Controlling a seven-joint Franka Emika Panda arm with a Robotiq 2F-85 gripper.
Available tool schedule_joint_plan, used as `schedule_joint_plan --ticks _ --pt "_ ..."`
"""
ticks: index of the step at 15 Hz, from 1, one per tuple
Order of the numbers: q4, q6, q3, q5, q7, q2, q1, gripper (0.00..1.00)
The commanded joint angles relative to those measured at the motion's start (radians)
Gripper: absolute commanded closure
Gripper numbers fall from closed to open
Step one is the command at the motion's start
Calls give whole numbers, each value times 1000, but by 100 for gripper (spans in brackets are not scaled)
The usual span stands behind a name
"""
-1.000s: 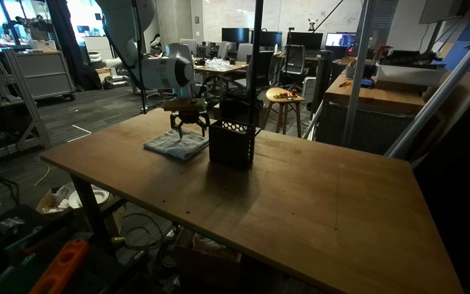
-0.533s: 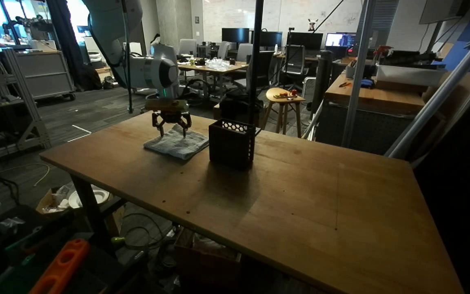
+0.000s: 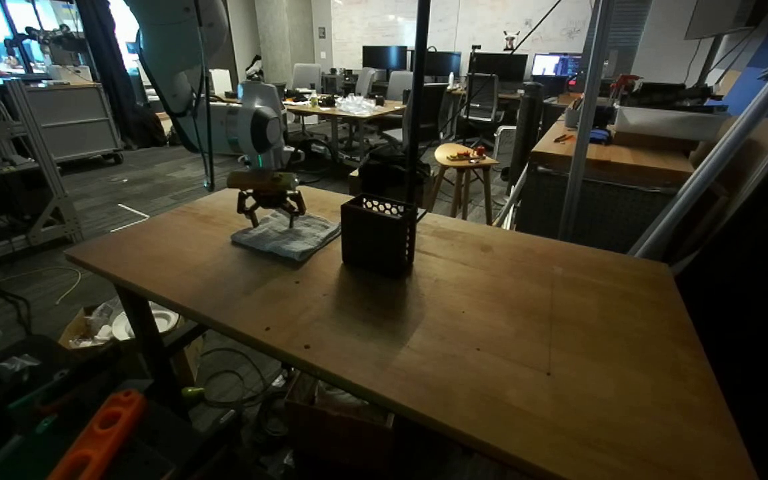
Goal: Put the towel in the box
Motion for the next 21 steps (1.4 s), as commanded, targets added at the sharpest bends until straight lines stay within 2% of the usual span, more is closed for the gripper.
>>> schedule_joint_plan --ticks 1,2,3,9,12,13,15,16,19,21 --pt "-8 35 11 18 -9 6 6 0" --pt "-8 33 12 17 -13 7 5 8" --pt "-10 33 14 18 -17 6 4 27" --pt "-49 22 21 24 -17 -21 -4 72" --pt "-106 16 26 34 -19 -70 -16 93" --pt "-126 16 28 39 -20 -85 -20 97" --pt "-190 7 29 50 -22 -141 -30 97" --pt "-226 0 27 51 -25 -176 -35 94" --pt "-298 -41 30 62 -59 -274 -72 95" --pt "-305 -98 26 68 -98 -337 -104 94"
